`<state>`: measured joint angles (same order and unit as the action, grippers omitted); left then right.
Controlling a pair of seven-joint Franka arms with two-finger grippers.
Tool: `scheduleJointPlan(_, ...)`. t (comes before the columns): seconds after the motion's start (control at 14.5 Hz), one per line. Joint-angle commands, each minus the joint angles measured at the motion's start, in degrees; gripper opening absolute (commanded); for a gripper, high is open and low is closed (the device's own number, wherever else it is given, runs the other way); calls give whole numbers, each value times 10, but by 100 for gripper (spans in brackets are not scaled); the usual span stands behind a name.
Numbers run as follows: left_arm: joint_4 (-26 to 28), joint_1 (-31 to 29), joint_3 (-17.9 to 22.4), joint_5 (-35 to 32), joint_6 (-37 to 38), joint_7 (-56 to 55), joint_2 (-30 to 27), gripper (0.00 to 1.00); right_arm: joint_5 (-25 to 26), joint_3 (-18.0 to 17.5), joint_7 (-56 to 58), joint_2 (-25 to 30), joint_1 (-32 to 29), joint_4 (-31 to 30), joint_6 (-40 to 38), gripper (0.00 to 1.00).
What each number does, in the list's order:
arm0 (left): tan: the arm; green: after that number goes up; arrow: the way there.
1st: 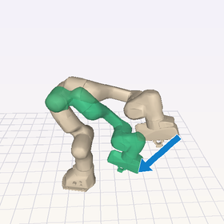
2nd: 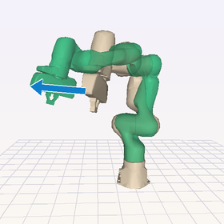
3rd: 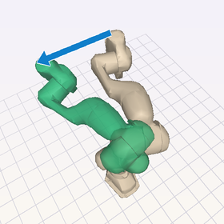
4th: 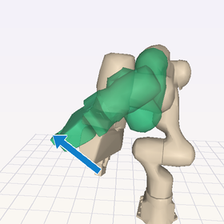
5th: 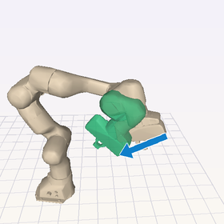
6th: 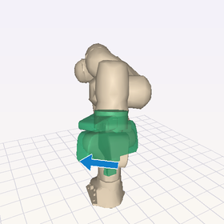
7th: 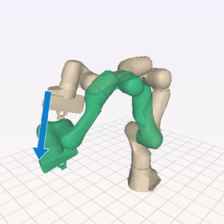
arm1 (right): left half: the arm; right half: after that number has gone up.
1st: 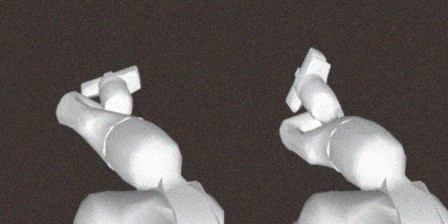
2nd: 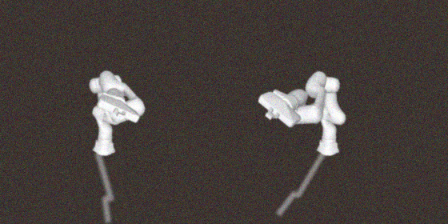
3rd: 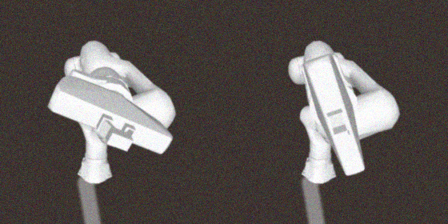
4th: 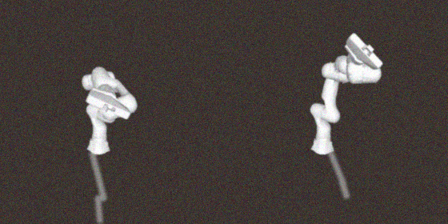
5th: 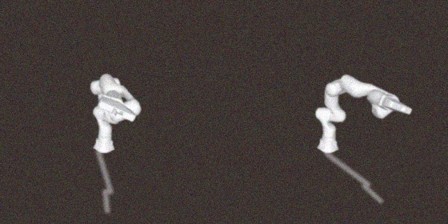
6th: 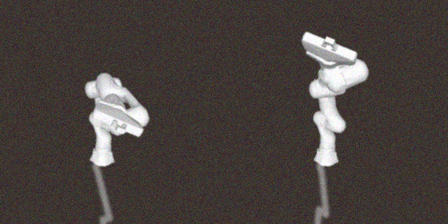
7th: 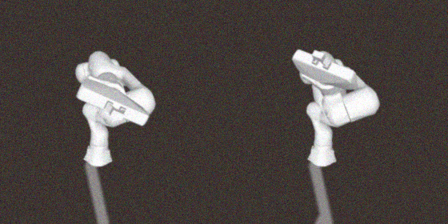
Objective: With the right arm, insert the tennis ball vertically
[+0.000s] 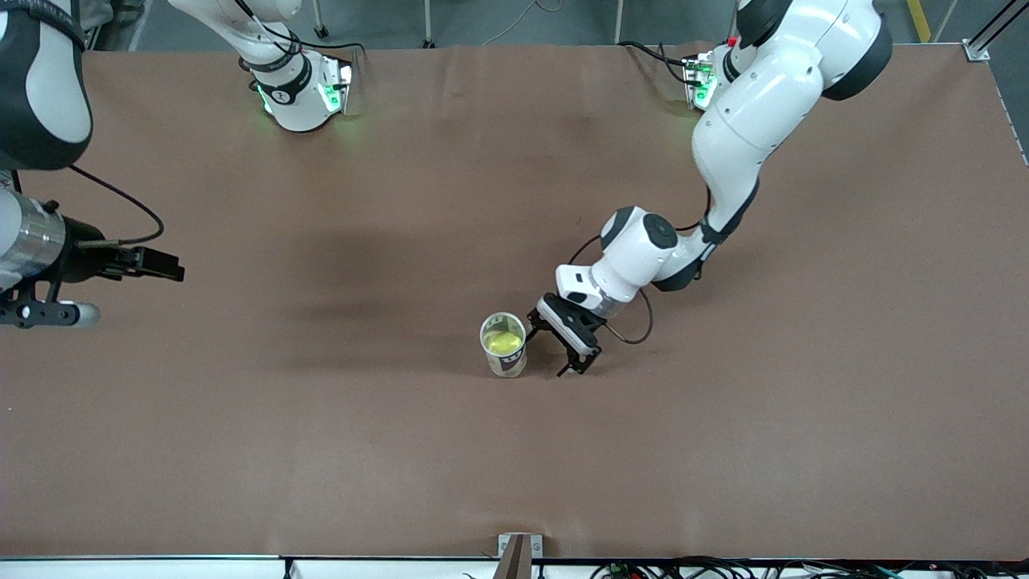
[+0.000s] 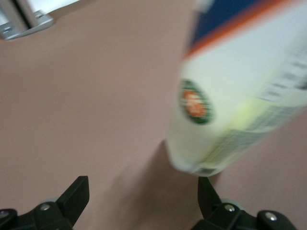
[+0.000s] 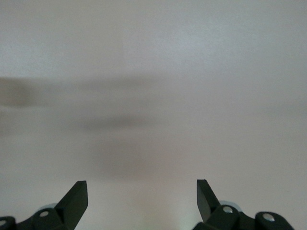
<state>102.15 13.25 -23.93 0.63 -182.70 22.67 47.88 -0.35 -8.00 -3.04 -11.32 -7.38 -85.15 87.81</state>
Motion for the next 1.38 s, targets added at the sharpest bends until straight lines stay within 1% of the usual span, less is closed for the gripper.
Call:
scheduleJointPlan(0.0,27,-41,-4,10,120,-35,-85,100,12,54,4,38,47,-34,-11,100)
scheduleJointPlan(0.14,10,-62,-1,10,224,-46,-122,100,12,56,2,38,54,-38,-15,100)
scheduleJointPlan(0.35,-21,-120,0,4,366,-47,-170,100,12,58,1,48,60,-39,-17,100)
scheduleJointPlan(0.48,-53,-156,1,3,470,-47,-197,100,8,65,2,49,61,-37,-17,100)
scheduleJointPlan(0.62,-91,-189,1,3,556,-47,-213,100,4,71,2,52,65,-35,-16,100)
scheduleJointPlan(0.76,-140,-205,12,4,638,-48,-222,100,3,72,6,60,63,-36,-20,100)
scheduleJointPlan(0.83,-161,-211,19,3,667,-48,-222,100,3,74,7,60,62,-35,-29,100)
scheduleJointPlan(0.9,-171,-216,28,0,689,-49,-226,100,3,83,7,61,62,-35,-34,100)
scheduleJointPlan(1.04,-174,-217,41,-40,718,-65,-256,100,-2,91,8,67,63,-35,-42,100)
scheduleJointPlan(1.31,-176,-219,42,-55,808,-135,-323,100,-4,99,8,69,66,-34,-49,100)
